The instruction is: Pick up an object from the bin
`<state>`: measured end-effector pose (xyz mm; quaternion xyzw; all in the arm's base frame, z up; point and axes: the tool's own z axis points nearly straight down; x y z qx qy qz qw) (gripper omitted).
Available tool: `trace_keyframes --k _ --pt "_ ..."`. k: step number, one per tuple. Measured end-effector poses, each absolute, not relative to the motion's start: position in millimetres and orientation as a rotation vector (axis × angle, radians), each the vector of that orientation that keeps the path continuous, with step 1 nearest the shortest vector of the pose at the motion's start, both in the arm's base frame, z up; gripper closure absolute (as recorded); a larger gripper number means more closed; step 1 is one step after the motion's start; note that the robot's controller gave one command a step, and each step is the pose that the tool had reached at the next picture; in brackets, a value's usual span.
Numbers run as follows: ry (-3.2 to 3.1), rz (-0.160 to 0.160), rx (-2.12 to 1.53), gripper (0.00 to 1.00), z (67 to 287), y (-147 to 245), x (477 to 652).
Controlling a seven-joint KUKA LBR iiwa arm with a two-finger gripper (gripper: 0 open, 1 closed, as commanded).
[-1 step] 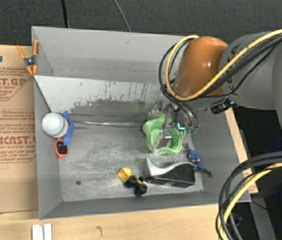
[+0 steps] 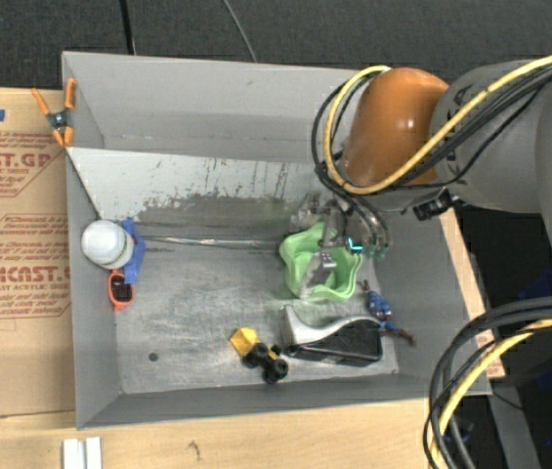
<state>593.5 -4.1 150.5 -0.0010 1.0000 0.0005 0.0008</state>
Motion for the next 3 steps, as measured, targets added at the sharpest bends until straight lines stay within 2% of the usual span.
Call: trace_keyframes --k 1,2,3 --pt "3.139 0.001 -0.003 0.00 150 -4 593.5" --pt "3.090 -0.001 -0.435 1.00 81 -1 588.6" --pt "3.088 0.000 -0.435 0.00 77 -1 587.4"
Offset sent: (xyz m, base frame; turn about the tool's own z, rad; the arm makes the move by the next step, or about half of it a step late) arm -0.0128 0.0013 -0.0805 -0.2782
